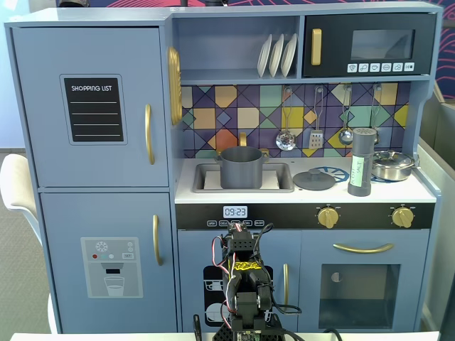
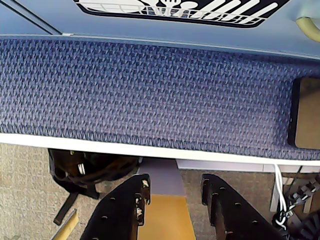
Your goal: Put salt in the gray recipient
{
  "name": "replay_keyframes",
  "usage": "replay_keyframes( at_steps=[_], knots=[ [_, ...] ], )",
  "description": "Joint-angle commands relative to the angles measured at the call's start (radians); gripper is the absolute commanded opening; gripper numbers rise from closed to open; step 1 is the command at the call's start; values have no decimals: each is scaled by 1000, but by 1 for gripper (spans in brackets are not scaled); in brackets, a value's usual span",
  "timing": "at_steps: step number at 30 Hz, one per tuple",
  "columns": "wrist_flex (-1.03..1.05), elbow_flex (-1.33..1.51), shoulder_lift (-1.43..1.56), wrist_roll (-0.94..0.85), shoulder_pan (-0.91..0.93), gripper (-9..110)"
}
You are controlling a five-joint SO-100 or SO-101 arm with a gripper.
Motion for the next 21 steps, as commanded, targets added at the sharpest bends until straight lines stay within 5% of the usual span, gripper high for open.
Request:
replay_keyframes(
  at_steps=[1,15,21],
  knots=[
    [5,3,8,-23,-14,0],
    [-3,-14,6,-43,8,0],
    [6,-345,-189,-12,63,0]
  ],
)
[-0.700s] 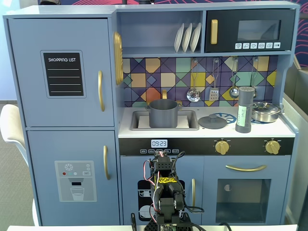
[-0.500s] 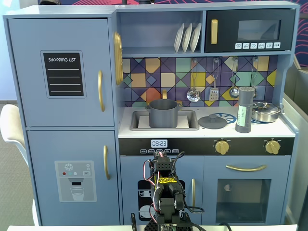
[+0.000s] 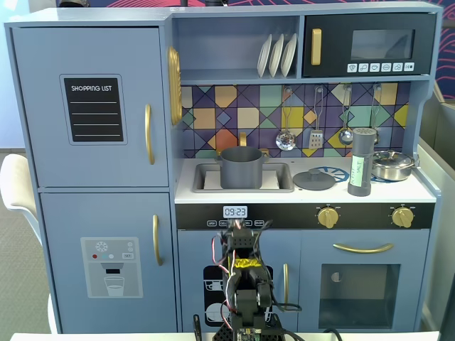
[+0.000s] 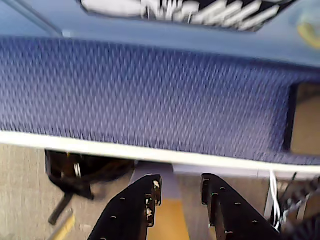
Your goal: Put salt in the gray recipient
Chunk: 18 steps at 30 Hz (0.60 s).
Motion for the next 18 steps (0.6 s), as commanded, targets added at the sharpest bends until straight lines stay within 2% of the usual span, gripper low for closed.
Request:
replay_keyframes(
  at_steps=[1,7,12,16,18],
  knots=[
    [25,-302,-160,14,67,0],
    [66,-630,-333,55,270,0],
    [57,-811,-443,-14,560,0],
    [-92,-891,-499,-8,802,0],
    [-261,-882,-500,-9,888,0]
  ],
)
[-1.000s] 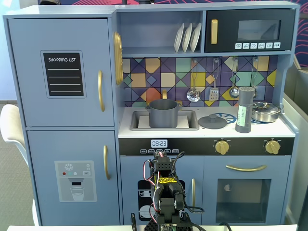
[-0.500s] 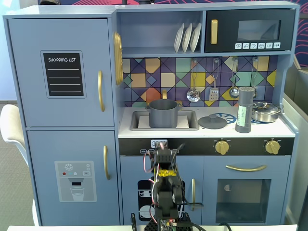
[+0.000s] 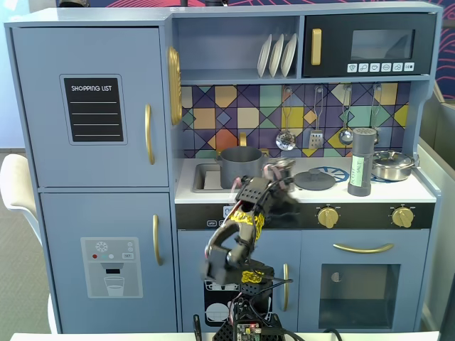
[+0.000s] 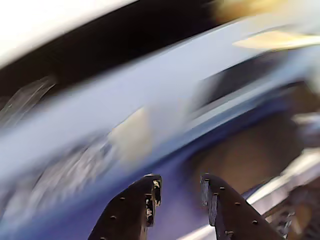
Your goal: Put salt in the gray recipient
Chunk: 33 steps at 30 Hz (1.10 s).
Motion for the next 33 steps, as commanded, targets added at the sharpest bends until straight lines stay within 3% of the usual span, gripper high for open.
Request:
replay_keyframes(
  at_steps=[1,5,9,12,15,19,33],
  knots=[
    [-281,-66,-23,8,204,0],
    [-822,67,-41,54,238,0],
    [-1069,64,-138,35,216,0],
    [-1120,37,-195,29,198,3],
    [-1192,32,-238,81,193,22],
    [-1272,29,-295,109,190,38],
    [-1295,-221,-600,104,156,43]
  ],
)
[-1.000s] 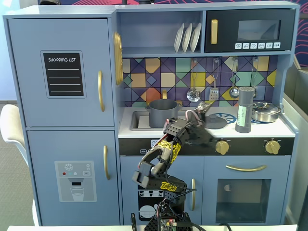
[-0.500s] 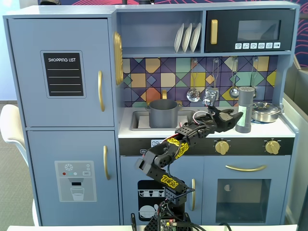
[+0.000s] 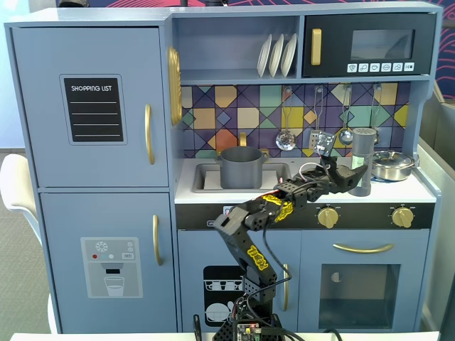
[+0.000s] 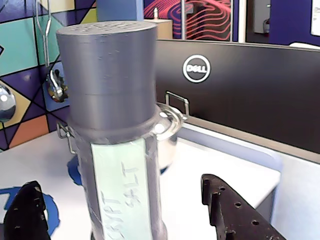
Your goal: Put salt in the gray recipient
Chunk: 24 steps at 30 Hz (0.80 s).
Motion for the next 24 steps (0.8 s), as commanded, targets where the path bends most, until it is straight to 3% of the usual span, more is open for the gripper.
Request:
replay_keyframes(
  at_steps=[1,24],
  knots=[
    [-8,-161,-81,-12,-12,43],
    [-29,-623,-540,-57,-44,39]
  ],
)
